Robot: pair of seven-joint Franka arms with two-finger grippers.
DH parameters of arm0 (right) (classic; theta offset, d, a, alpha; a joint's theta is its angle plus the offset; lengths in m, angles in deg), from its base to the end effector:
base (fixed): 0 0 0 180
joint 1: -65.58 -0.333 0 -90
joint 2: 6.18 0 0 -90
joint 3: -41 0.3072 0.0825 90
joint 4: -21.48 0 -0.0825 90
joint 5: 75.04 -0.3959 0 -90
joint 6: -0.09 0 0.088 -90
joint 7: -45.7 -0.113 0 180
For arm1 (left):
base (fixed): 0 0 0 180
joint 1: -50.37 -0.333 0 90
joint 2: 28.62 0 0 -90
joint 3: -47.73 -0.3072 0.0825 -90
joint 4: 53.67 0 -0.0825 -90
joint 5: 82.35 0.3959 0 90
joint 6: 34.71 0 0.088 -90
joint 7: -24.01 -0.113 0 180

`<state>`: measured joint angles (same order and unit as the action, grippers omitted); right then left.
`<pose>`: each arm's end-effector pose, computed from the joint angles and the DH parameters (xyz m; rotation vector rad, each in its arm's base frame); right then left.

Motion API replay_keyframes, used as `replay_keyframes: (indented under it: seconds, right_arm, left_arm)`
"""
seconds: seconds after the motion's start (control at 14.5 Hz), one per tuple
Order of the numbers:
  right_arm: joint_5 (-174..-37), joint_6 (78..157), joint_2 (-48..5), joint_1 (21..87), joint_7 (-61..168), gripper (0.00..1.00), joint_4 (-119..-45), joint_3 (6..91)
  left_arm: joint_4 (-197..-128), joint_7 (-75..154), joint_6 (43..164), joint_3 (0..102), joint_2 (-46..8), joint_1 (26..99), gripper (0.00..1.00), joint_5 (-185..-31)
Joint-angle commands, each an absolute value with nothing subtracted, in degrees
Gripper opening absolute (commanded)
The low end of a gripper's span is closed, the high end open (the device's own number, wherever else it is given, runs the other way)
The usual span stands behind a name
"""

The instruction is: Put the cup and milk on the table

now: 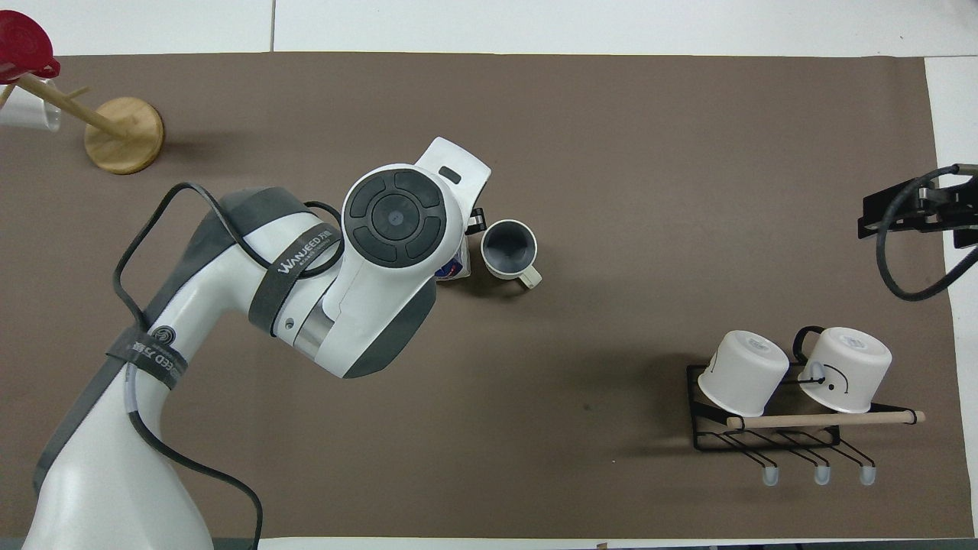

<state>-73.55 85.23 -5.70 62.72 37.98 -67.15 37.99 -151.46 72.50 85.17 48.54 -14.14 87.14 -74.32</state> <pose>0.5549 -0.0047 0.6187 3.1042 -0.2159 -0.0790 0.5255 -0.3940 0.4363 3.1212 0.2020 0.2831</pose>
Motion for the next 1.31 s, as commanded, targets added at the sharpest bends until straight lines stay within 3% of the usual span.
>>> replay_keyframes:
  seconds: [0.0, 0.34, 0.69, 1.24]
  right_arm:
    - [-74.3, 84.9, -4.9, 62.9, 37.4, 1.0, -68.0, 38.2]
    - [-74.3, 85.1, -4.9, 62.9, 37.4, 1.0, -68.0, 38.2]
    - [-74.3, 84.7, -4.9, 62.9, 37.3, 1.0, -67.8, 38.2]
    - [-74.3, 84.8, -4.7, 62.8, 37.1, 1.0, -68.2, 38.4]
  left_arm:
    - [-152.9, 73.9, 85.9, 47.8, -14.8, 88.2, 0.97, -72.9]
    - [-151.8, 73.8, 85.0, 47.9, -15.3, 88.2, 1.0, -72.9]
    - [-151.1, 72.0, 79.6, 47.5, -21.4, 87.0, 1.0, -73.5]
    - [-157.4, 44.2, 75.2, 47.4, -29.1, 68.4, 1.0, -79.2]
